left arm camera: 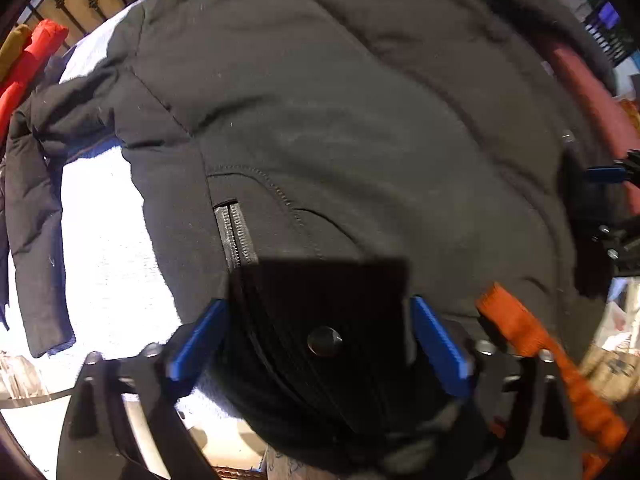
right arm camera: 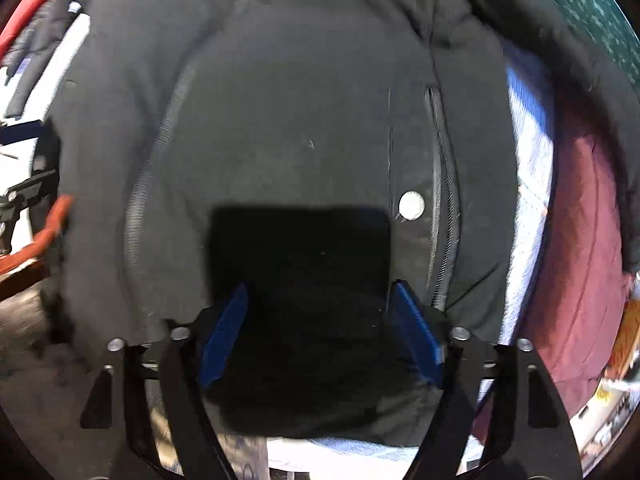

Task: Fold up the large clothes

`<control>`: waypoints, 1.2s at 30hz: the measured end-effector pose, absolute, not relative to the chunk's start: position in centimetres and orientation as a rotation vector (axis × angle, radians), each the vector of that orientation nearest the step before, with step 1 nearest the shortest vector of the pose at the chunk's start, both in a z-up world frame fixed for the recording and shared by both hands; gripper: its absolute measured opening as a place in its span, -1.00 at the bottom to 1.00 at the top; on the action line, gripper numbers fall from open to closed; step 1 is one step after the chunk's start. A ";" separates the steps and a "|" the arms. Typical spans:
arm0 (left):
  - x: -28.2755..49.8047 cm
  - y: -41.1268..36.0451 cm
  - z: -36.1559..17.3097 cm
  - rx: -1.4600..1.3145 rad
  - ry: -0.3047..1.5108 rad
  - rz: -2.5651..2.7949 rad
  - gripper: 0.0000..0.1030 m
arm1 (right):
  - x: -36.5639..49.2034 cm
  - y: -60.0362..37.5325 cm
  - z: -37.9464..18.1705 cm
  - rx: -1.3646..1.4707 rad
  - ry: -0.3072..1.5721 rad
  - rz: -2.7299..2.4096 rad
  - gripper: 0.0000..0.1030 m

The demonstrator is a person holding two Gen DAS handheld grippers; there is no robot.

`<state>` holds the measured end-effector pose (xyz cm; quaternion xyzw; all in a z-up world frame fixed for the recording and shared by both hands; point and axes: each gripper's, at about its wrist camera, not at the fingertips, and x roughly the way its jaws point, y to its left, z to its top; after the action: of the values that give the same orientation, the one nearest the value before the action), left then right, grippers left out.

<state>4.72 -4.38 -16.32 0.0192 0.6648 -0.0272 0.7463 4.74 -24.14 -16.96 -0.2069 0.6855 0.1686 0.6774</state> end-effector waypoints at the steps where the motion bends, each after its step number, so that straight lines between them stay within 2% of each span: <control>1: 4.9 -4.2 -16.6 0.026 1.462 -0.052 0.90 | 4.8 -24.1 -17.4 -0.472 1.542 0.357 0.63; 3: 5.3 -3.8 -17.4 -0.006 1.488 -0.054 0.91 | 5.3 -23.9 -18.3 -0.506 1.552 0.275 0.91; 12: 5.7 -3.9 -18.3 -0.001 1.494 -0.058 0.91 | 8.3 -25.6 -20.4 -0.363 1.689 0.301 0.92; 22: 7.5 -4.0 -17.6 0.024 1.564 -0.021 0.90 | 8.2 -27.3 -18.3 -0.298 1.651 0.322 0.91; 29: 8.1 -3.2 -13.7 0.070 1.462 0.029 0.88 | 12.1 -38.9 -7.9 0.125 1.377 0.176 0.89; 36: 10.5 -2.9 -11.8 0.092 1.427 0.042 0.88 | 17.0 -55.9 -6.6 0.670 1.202 -0.194 0.89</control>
<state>10.51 -2.91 -11.83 0.0420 0.6544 0.0194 0.7548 16.99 -55.91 -6.62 0.3088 0.5537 -0.0892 0.7682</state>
